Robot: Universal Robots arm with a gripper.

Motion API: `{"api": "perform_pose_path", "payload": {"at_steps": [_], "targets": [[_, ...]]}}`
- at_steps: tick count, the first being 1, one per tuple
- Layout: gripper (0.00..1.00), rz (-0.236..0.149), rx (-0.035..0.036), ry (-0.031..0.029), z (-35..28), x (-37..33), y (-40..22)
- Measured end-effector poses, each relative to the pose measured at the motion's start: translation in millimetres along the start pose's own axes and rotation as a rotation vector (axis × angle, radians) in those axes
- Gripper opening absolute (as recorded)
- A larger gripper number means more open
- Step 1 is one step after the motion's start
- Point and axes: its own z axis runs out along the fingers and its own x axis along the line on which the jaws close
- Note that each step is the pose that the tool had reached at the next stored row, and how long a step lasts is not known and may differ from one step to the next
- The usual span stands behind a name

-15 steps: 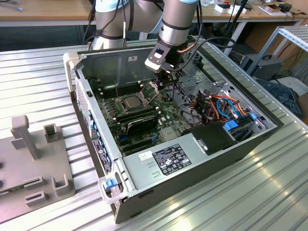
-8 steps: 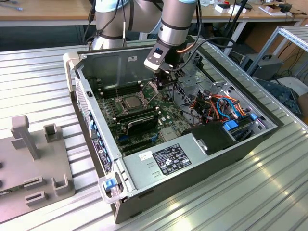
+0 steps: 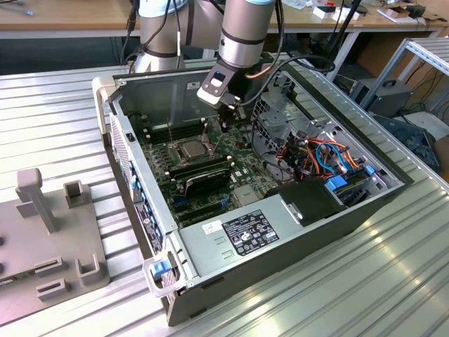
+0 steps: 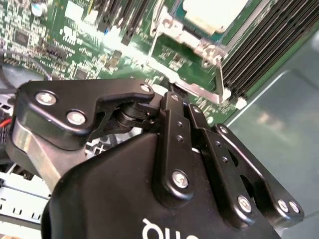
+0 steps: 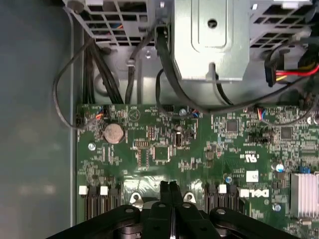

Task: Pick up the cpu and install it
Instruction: 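Close the cpu cover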

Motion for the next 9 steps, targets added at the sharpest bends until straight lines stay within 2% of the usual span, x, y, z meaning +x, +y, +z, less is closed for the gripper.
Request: {"api": "perform_pose_path", "payload": {"at_steps": [1,2,9], "targets": [[0.11,0.0,-0.0003,0.0,-0.1,0.0,-2.6],[0.11,0.0,-0.0011,0.0001,-0.3,0.0,-8.4],[0.11,0.0,-0.0061,0.0001,-1.1,0.0,-30.8]]}}
